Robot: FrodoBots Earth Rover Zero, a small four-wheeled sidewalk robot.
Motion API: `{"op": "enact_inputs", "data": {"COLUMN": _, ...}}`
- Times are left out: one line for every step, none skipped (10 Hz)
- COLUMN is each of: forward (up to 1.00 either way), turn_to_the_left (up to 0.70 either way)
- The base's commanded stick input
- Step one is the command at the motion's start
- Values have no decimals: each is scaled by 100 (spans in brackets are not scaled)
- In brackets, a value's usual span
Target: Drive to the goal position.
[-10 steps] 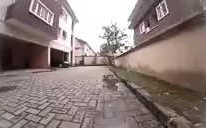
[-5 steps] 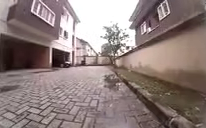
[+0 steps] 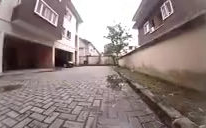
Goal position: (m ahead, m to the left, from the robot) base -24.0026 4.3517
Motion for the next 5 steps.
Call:
{"op": "enact_inputs", "data": {"forward": 0, "turn_to_the_left": 50}}
{"op": "enact_inputs", "data": {"forward": 0, "turn_to_the_left": 50}}
{"op": "enact_inputs", "data": {"forward": 0, "turn_to_the_left": 50}}
{"op": "enact_inputs", "data": {"forward": 0, "turn_to_the_left": 50}}
{"op": "enact_inputs", "data": {"forward": 0, "turn_to_the_left": 50}}
